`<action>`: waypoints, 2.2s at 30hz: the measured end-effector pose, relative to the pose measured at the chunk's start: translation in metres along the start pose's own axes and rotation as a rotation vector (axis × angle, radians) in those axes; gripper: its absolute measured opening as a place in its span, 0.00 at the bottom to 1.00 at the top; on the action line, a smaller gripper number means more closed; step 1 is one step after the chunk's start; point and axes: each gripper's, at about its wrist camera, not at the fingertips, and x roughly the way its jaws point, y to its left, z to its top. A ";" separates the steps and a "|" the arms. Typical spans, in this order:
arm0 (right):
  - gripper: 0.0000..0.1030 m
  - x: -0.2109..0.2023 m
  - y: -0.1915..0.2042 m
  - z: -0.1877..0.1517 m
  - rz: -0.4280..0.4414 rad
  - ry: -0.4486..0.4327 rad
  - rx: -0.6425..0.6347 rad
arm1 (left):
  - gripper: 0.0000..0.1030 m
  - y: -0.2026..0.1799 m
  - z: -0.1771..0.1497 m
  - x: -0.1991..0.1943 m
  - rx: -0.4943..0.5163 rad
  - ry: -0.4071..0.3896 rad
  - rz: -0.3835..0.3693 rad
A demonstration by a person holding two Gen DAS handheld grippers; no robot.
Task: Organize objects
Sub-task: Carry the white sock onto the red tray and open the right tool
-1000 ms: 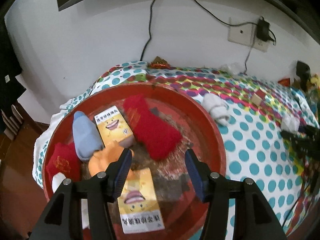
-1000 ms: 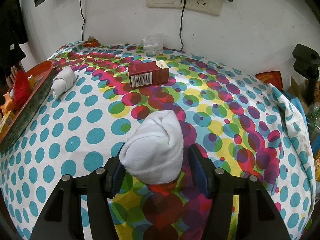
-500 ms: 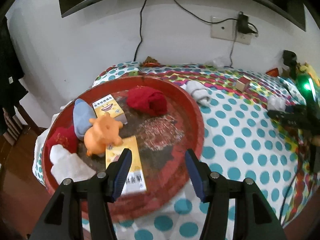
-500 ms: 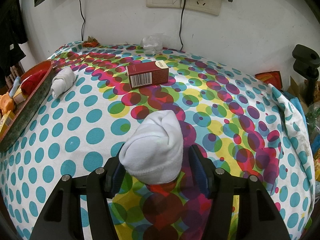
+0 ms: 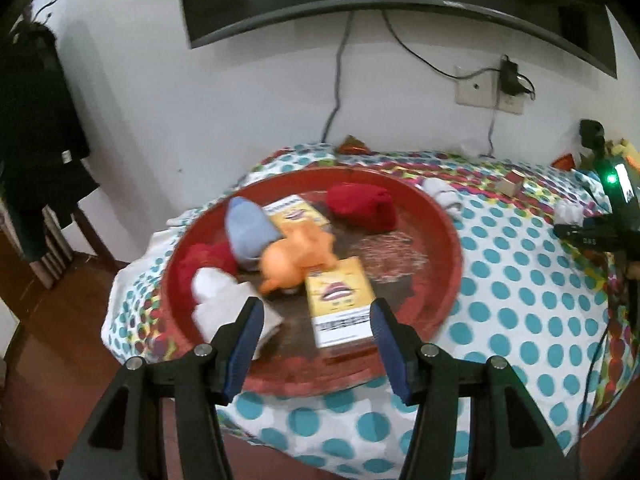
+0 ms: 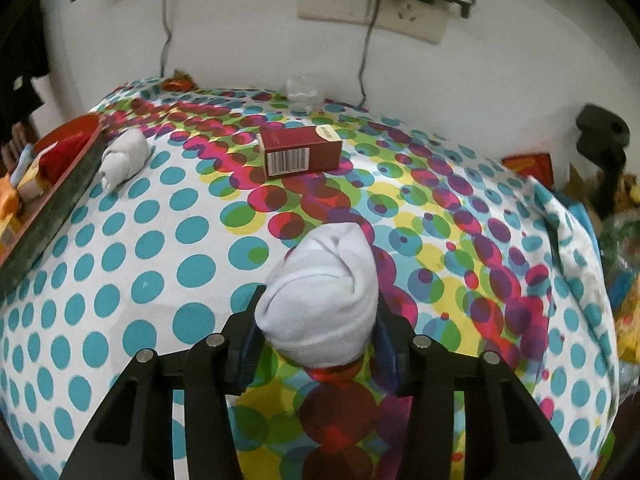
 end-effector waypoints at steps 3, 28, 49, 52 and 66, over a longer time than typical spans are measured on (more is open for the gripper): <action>0.43 -0.001 0.000 -0.001 -0.025 0.003 0.035 | 0.55 0.016 -0.010 0.001 -0.034 0.012 0.004; 0.42 -0.007 -0.004 -0.005 -0.170 0.040 0.176 | 0.55 0.052 -0.027 0.003 -0.111 0.029 0.000; 0.42 -0.041 0.078 0.002 -0.015 -0.014 0.031 | 0.55 0.078 -0.028 0.004 -0.183 0.039 0.074; 0.42 -0.043 0.093 0.010 0.008 -0.021 -0.004 | 0.55 0.081 -0.029 0.007 -0.195 0.053 0.075; 0.42 -0.086 0.180 0.033 0.145 -0.087 -0.101 | 0.55 0.089 -0.031 0.013 -0.227 0.083 0.066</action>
